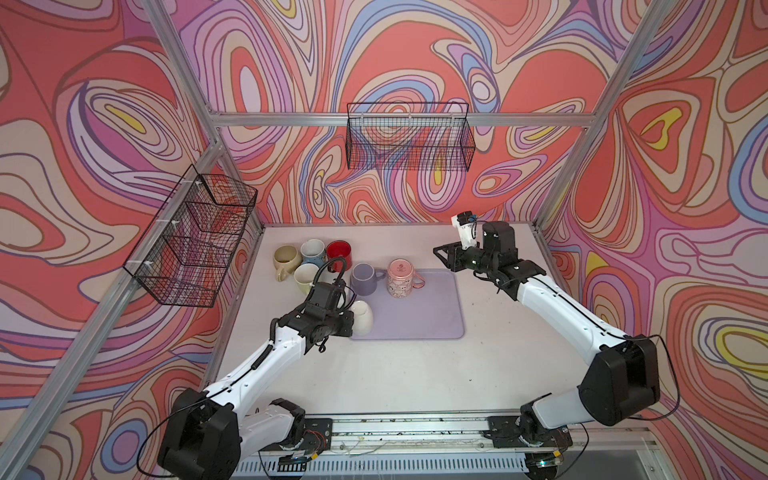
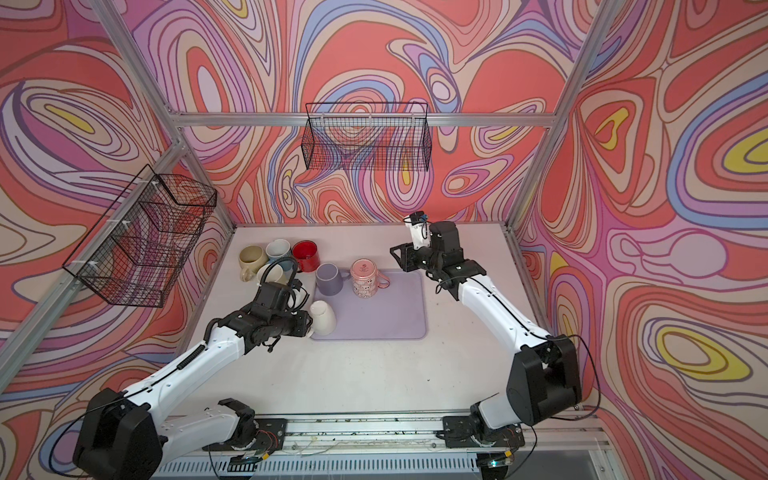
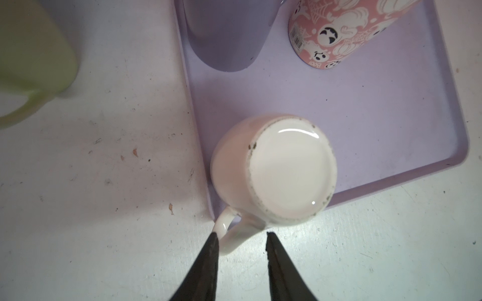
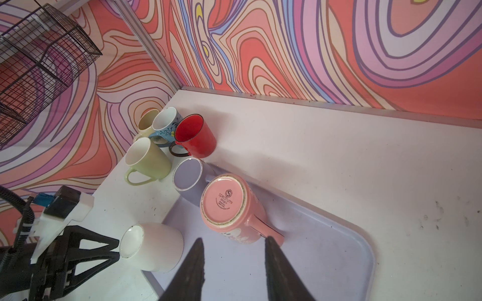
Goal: Turn the mug right side up
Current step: 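Lower the left gripper onto the upside-down white mug and grasp it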
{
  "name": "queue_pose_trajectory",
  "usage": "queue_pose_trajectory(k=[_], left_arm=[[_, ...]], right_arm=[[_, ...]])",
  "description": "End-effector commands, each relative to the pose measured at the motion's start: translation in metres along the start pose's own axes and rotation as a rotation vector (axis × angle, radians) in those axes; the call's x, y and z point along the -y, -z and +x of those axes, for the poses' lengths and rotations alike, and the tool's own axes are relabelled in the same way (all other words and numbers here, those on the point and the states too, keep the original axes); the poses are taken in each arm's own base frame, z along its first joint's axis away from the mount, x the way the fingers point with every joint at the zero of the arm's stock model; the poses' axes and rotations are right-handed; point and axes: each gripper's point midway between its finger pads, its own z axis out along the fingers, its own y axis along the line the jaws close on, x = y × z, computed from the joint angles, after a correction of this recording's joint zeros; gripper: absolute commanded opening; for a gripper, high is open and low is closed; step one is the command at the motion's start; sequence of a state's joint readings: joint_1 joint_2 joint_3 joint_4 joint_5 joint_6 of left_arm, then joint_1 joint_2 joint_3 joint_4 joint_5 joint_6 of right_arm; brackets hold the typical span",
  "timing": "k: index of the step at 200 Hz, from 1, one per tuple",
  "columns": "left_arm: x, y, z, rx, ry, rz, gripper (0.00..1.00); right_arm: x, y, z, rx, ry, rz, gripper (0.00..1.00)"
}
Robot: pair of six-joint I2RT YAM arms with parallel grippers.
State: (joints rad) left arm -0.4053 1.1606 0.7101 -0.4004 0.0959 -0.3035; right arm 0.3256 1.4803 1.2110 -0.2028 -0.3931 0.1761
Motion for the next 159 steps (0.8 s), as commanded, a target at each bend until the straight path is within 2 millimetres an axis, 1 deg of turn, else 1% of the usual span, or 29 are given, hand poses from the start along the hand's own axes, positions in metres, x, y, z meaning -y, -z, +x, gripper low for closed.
queue_pose_trajectory(k=[1, 29, 39, 55, 91, 101, 125, 157, 159], left_arm=[[-0.002, -0.008, -0.01, 0.057, -0.014, -0.013, 0.35], [0.006, -0.025, -0.001, -0.003, -0.018, 0.028, 0.35], [0.012, -0.03, 0.002, -0.022, -0.034, 0.037, 0.35], [0.025, -0.033, 0.002, -0.031, -0.081, 0.05, 0.34], [0.041, -0.04, 0.0, -0.047, -0.127, 0.066, 0.32], [0.04, -0.041, 0.001, -0.05, -0.128, 0.057, 0.32], [0.028, -0.047, 0.007, -0.062, -0.115, -0.004, 0.32], [0.02, -0.054, 0.018, -0.09, -0.09, -0.04, 0.35], [0.022, -0.055, 0.013, -0.068, -0.09, -0.033, 0.35]], right_arm=[[0.003, -0.002, 0.003, -0.012, 0.002, -0.003, 0.39], [0.005, -0.004, 0.006, -0.018, 0.0, 0.002, 0.39], [0.005, -0.004, 0.006, -0.019, 0.002, 0.002, 0.38], [0.006, -0.004, 0.007, -0.02, 0.004, 0.005, 0.39], [0.008, -0.002, 0.009, -0.02, 0.0, 0.016, 0.38], [0.008, -0.002, 0.009, -0.021, 0.0, 0.019, 0.38], [0.009, 0.001, 0.009, -0.017, 0.001, 0.026, 0.38], [0.01, 0.0, 0.009, -0.015, -0.001, 0.024, 0.38], [0.01, 0.0, 0.01, -0.015, -0.002, 0.024, 0.38]])
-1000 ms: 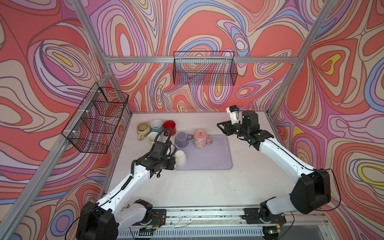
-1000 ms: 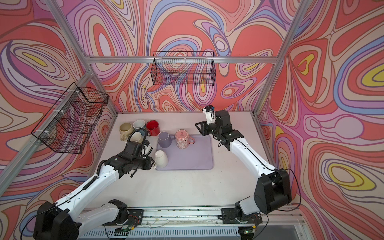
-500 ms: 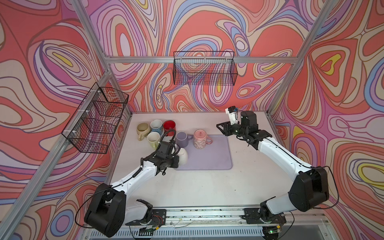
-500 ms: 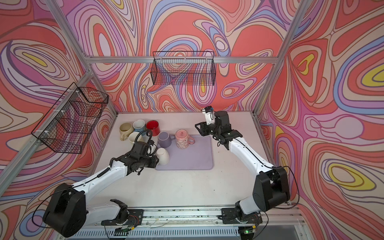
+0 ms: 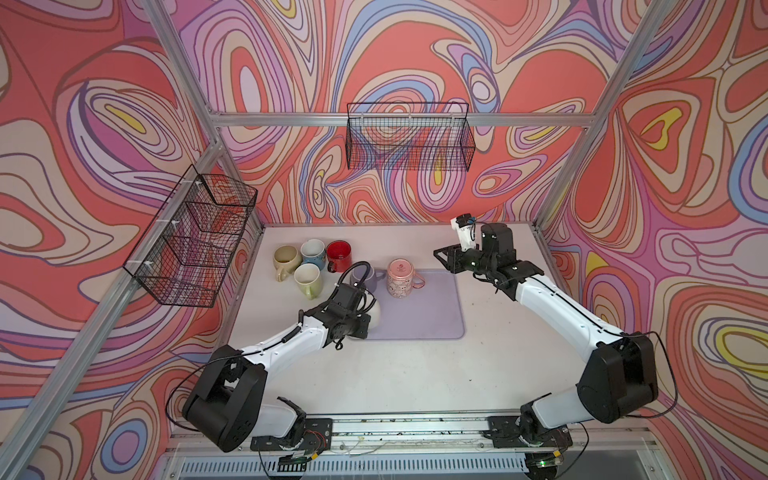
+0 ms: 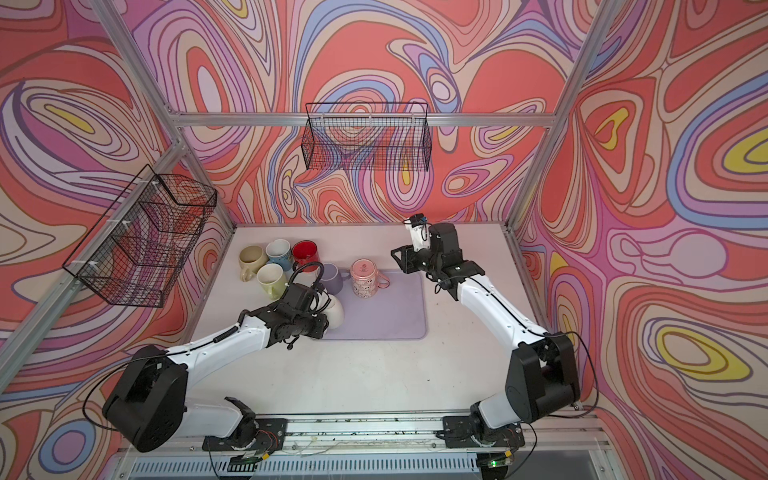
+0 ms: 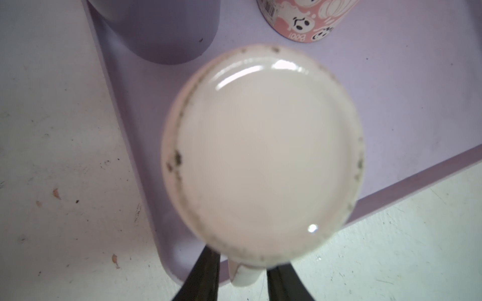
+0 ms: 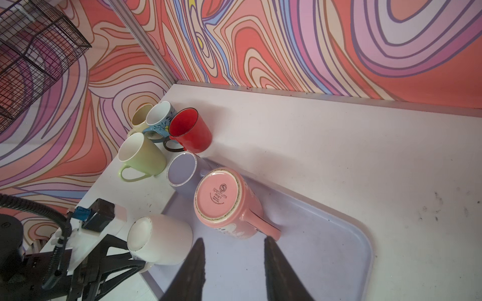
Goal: Turn the mug right side up
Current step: 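Lower the left gripper onto the upside-down white mug and grasp it, then lift the white mug off the tray with the left gripper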
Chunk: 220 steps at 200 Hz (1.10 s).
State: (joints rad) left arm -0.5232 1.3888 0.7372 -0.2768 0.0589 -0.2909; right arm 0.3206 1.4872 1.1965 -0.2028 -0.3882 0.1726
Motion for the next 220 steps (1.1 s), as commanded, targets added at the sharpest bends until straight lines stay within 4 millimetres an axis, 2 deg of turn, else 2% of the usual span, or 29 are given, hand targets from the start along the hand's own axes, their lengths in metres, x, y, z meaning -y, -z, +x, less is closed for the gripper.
queue_pose_trajectory(k=[1, 63, 114, 148, 220], left_arm=[[-0.006, -0.005, -0.002, 0.02, 0.019, -0.038, 0.35], [-0.003, -0.014, 0.0, 0.054, -0.03, -0.029, 0.39], [-0.001, -0.024, 0.009, 0.05, -0.038, -0.018, 0.39], [-0.001, -0.025, 0.008, 0.058, -0.038, -0.023, 0.38], [0.001, -0.035, 0.016, 0.009, -0.021, -0.03, 0.23]], right_arm=[[0.004, 0.003, 0.002, 0.002, 0.005, 0.011, 0.38], [0.002, 0.003, 0.002, 0.008, 0.002, 0.004, 0.38], [0.002, 0.002, 0.0, 0.014, -0.008, -0.001, 0.38], [0.003, 0.001, 0.003, 0.011, -0.016, -0.002, 0.38], [0.004, 0.0, 0.004, 0.008, -0.017, 0.001, 0.38]])
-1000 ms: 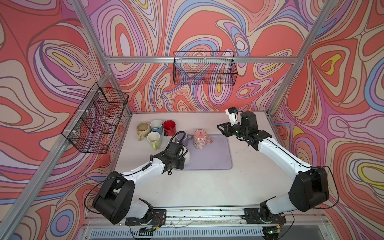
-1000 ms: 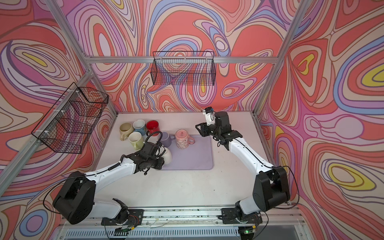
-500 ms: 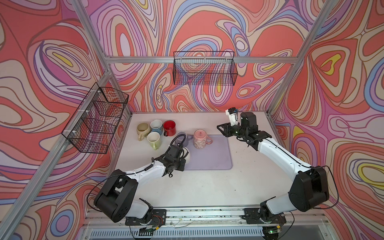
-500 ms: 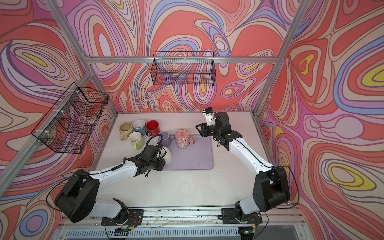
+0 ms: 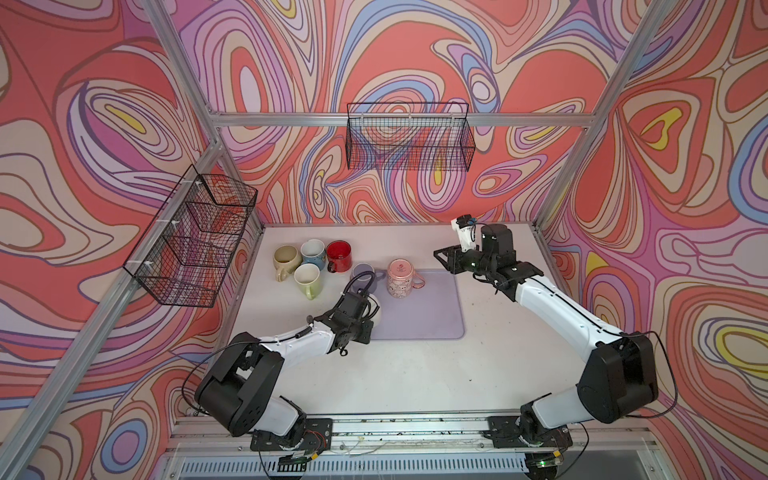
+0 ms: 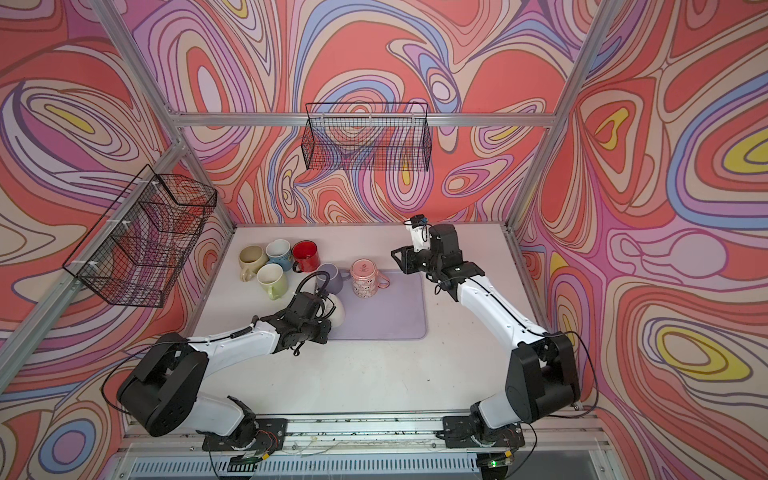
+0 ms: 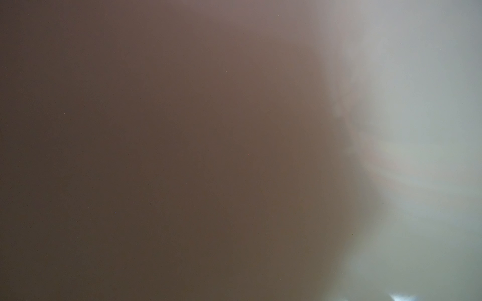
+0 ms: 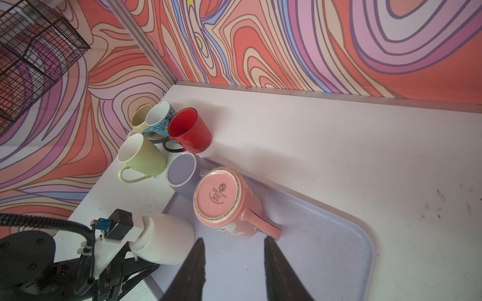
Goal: Turn the mug right side up
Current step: 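Lift the white mug off the tray with the left gripper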
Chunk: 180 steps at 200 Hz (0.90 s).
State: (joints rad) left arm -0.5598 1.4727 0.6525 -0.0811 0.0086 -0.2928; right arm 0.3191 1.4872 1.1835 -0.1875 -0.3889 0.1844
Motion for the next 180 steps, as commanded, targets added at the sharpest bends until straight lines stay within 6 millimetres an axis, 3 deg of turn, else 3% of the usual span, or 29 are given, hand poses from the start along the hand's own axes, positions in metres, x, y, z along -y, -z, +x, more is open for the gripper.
queue_pose_trajectory(k=[1, 87, 144, 180], left_arm=[[0.002, -0.005, 0.006, -0.027, 0.007, -0.008, 0.23], [0.005, 0.017, -0.021, 0.053, -0.025, -0.012, 0.0], [0.023, 0.042, -0.051, 0.14, -0.028, 0.066, 0.0], [0.046, 0.066, -0.077, 0.223, -0.02, 0.183, 0.0]], right_arm=[[0.002, 0.002, 0.001, 0.006, -0.005, 0.001, 0.38], [0.003, 0.002, 0.0, 0.013, -0.003, 0.007, 0.35], [0.005, 0.003, 0.001, 0.022, -0.002, 0.014, 0.34], [0.01, 0.005, 0.005, 0.03, -0.023, 0.009, 0.34]])
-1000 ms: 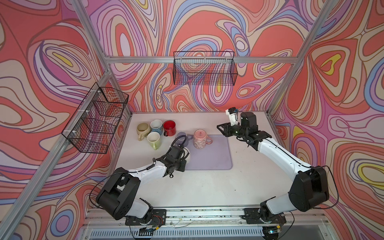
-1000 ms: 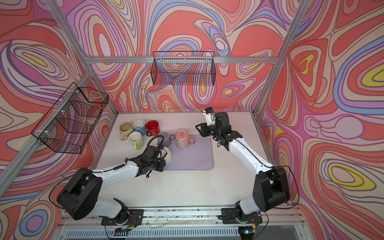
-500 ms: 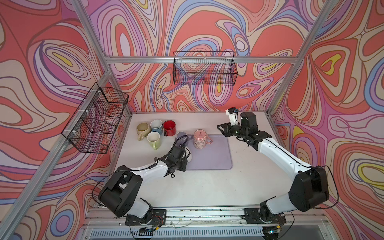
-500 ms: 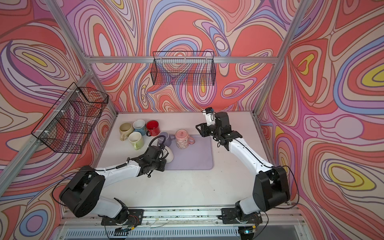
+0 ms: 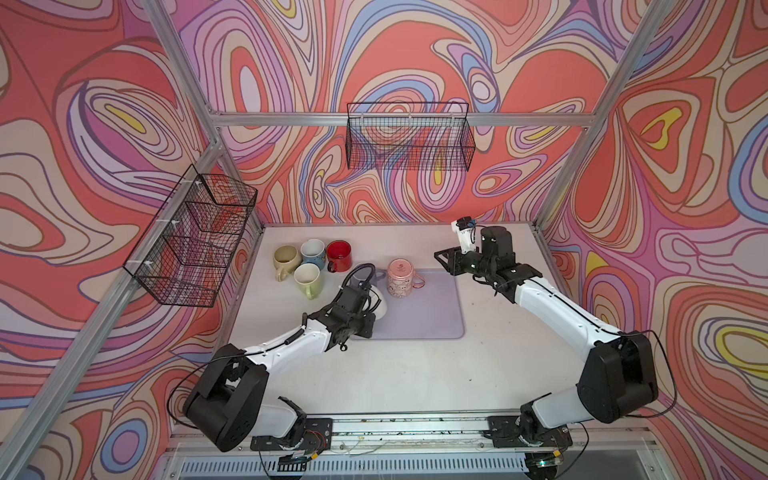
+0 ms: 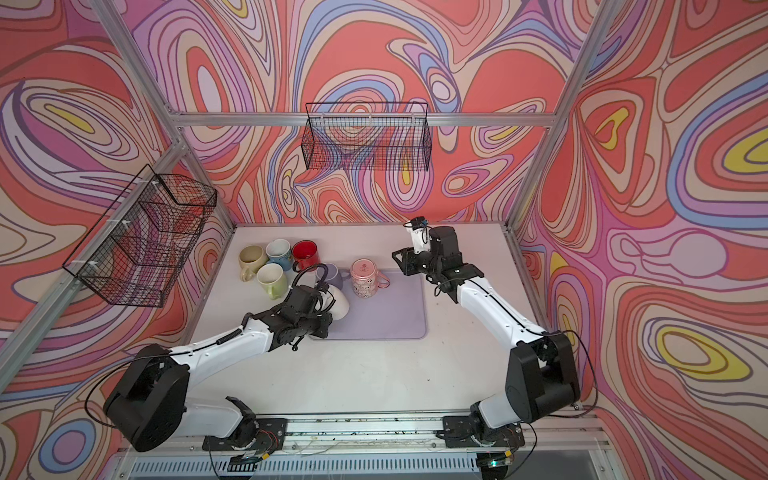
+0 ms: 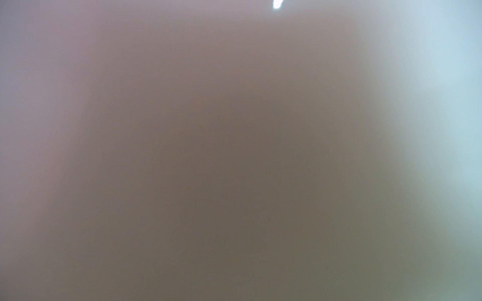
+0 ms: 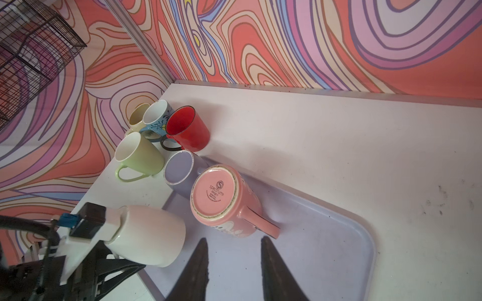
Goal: Turn the mug right side up
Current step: 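Lift the white mug off the tray with the left gripper, then carry the white mug toward the right gripper while the right gripper approaches it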
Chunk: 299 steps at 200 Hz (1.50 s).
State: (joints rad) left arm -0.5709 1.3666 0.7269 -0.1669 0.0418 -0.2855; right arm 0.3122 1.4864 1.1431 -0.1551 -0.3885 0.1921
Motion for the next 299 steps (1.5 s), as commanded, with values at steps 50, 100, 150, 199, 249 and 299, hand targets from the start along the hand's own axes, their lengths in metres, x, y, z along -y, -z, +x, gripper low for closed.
queue_pose_trajectory(k=[50, 100, 150, 199, 249, 299], left_arm=[[0.061, 0.069, -0.087, 0.284, -0.011, 0.297, 0.0], [0.08, 0.099, -0.109, 0.391, 0.02, 0.488, 0.0], [0.085, 0.119, -0.135, 0.466, 0.071, 0.638, 0.0], [0.098, 0.12, -0.144, 0.461, 0.078, 0.73, 0.0], [0.111, 0.121, -0.151, 0.457, 0.073, 0.795, 0.0], [0.117, 0.124, -0.156, 0.468, 0.071, 0.818, 0.0]], right_arm=[[0.009, 0.022, -0.006, 0.09, -0.066, -0.114, 0.34], [-0.018, 0.039, 0.003, 0.112, -0.093, -0.43, 0.38], [-0.049, 0.058, 0.002, 0.118, -0.068, -0.646, 0.42], [-0.053, 0.057, -0.002, 0.152, -0.085, -0.649, 0.43], [-0.095, 0.054, -0.003, 0.126, -0.022, -0.757, 0.43], [-0.113, 0.04, -0.007, 0.115, -0.02, -0.814, 0.41]])
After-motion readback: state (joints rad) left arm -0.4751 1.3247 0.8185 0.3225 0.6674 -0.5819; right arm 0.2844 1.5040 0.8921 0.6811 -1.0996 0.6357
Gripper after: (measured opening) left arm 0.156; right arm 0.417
